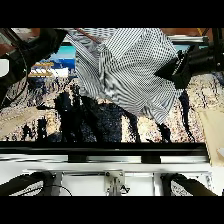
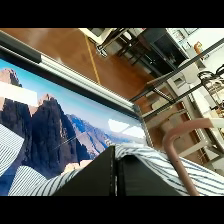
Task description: Fold the shirts.
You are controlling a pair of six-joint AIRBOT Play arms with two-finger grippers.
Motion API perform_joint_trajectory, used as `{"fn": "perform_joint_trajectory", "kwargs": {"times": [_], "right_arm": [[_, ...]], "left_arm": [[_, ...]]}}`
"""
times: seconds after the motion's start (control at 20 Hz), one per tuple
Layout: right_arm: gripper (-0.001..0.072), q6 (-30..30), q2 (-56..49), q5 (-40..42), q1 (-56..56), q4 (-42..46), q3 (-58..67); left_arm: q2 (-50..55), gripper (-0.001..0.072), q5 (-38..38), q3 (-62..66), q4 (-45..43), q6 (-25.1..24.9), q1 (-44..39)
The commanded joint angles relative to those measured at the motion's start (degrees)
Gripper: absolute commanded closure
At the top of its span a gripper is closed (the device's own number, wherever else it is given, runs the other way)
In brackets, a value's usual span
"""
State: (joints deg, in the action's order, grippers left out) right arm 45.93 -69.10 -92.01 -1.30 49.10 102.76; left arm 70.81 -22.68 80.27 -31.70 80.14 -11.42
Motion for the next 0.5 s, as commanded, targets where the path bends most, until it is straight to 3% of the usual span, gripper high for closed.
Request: {"fn": "perform_joint_trajectory", "kwargs": {"times": [0.0, 0.2, 0.45], "right_arm": [[0.064, -2.4, 0.0, 0.2, 0.0, -2.3, 0.0], [0.064, -2.7, 0.0, 0.7, 0.0, -7.0, 0.0], [0.064, -2.5, 0.0, 0.4, 0.0, -4.9, 0.0]], "left_arm": [[0.4, 0.0654, -1.0, 1.3, 0.0, 0.0, 0.5], [3.8, 0.0654, -0.9, 1.3, 0.4, 1.2, 0.5], [5.4, 0.0654, -0.6, 2.9, 2.6, 1.3, 2.4]]}}
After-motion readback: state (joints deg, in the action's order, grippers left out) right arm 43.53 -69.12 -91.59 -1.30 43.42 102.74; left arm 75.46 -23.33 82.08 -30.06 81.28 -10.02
